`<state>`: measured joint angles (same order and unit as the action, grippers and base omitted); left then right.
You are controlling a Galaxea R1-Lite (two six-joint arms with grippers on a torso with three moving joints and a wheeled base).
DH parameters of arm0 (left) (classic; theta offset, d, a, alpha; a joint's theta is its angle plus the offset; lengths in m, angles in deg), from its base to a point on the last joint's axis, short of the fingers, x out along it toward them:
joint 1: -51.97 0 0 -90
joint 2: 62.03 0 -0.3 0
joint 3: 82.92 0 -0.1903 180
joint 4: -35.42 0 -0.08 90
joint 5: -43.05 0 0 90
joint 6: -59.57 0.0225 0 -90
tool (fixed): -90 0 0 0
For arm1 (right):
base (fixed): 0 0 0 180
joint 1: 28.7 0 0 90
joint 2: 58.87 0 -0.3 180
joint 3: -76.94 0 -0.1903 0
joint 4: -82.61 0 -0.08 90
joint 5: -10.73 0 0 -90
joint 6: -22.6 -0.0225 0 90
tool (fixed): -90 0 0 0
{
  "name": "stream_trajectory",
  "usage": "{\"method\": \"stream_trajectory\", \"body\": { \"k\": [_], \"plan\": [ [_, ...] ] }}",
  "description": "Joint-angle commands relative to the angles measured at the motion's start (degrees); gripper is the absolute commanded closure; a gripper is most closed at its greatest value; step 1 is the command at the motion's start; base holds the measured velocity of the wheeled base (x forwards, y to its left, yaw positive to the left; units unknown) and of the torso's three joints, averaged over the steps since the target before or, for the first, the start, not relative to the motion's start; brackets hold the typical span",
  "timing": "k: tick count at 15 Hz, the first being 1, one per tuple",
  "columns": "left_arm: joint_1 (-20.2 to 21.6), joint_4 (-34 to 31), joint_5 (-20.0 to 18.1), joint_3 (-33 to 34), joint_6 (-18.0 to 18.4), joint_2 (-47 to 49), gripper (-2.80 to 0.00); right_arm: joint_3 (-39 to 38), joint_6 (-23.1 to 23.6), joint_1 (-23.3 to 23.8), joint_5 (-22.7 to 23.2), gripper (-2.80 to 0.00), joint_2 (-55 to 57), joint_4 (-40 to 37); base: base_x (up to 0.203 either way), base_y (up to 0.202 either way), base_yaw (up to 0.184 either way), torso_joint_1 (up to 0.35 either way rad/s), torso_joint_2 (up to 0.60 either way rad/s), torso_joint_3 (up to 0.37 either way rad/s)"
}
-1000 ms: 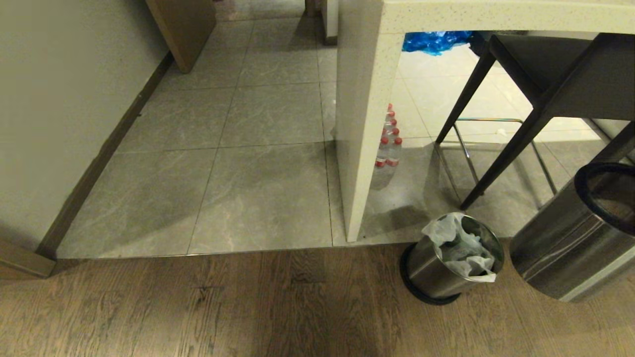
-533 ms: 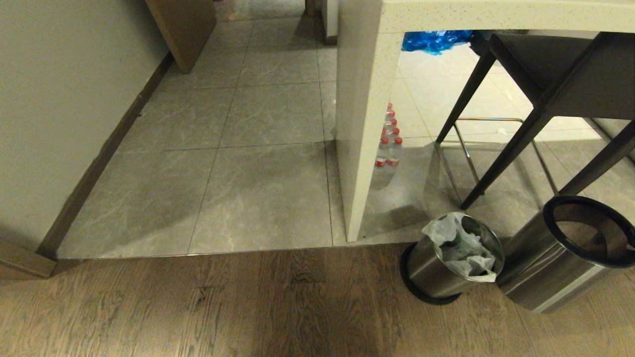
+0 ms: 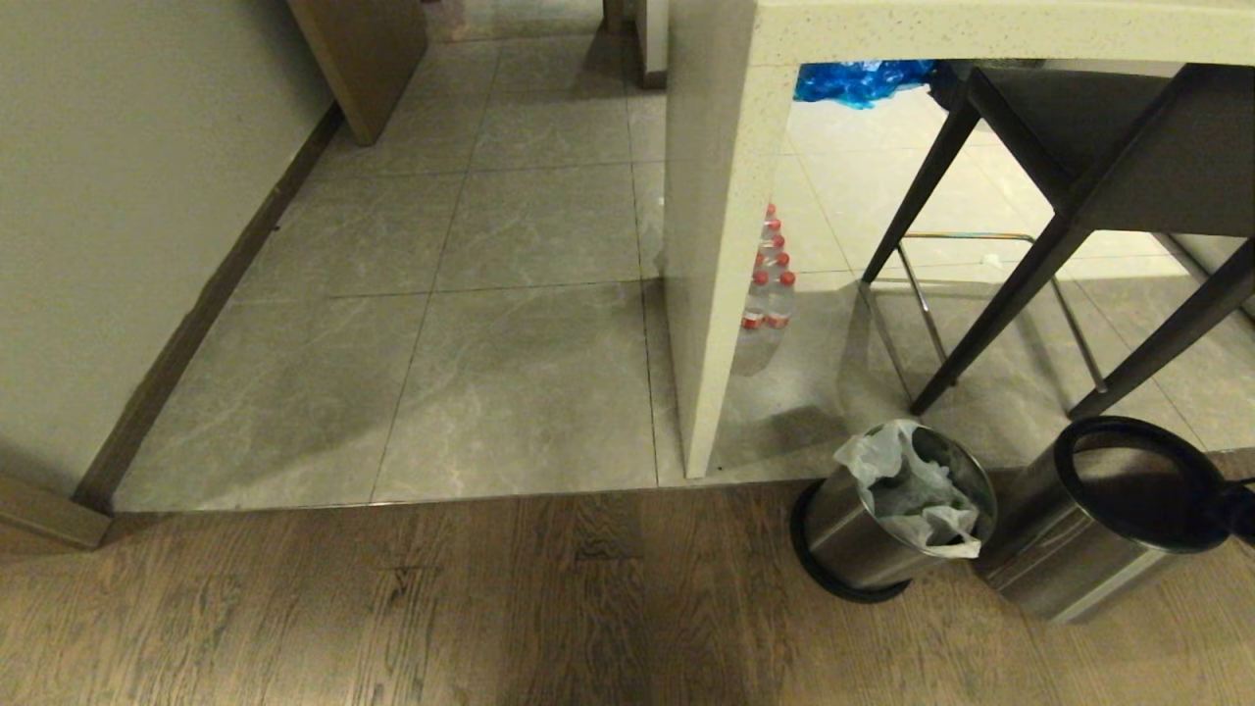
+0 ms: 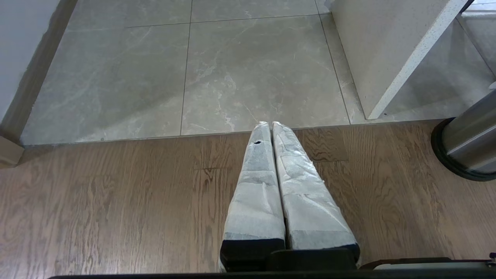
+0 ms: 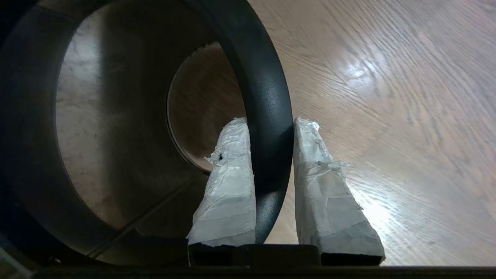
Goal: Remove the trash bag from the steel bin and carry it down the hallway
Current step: Place the outer trash can on the ground
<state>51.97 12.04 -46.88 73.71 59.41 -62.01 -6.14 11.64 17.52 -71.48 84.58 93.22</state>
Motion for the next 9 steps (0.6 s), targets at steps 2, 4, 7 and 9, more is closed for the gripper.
{"method": "stream_trajectory", "body": {
  "k": [2, 4, 7, 9],
  "plan": [
    [0.0, 0.0, 0.0, 0.0, 0.0, 0.0, 0.0, 0.5, 1.6, 0.0, -0.7, -2.08, 4.3, 0.1, 0.0, 0.0, 0.0, 0.0, 0.0, 0.0],
    [0.0, 0.0, 0.0, 0.0, 0.0, 0.0, 0.0, 0.0, 1.8, 0.0, -1.4, -2.8, 4.1, 0.6, 0.0, 0.0, 0.0, 0.0, 0.0, 0.0],
    [0.0, 0.0, 0.0, 0.0, 0.0, 0.0, 0.0, -0.9, 1.7, 0.2, -1.4, -2.8, 1.0, 0.3, 0.0, 0.0, 0.0, 0.0, 0.0, 0.0],
    [0.0, 0.0, 0.0, 0.0, 0.0, 0.0, 0.0, -4.1, 1.8, 1.1, -1.2, -2.8, -3.5, 0.8, 0.0, 0.0, 0.0, 0.0, 0.0, 0.0]
  ]
}}
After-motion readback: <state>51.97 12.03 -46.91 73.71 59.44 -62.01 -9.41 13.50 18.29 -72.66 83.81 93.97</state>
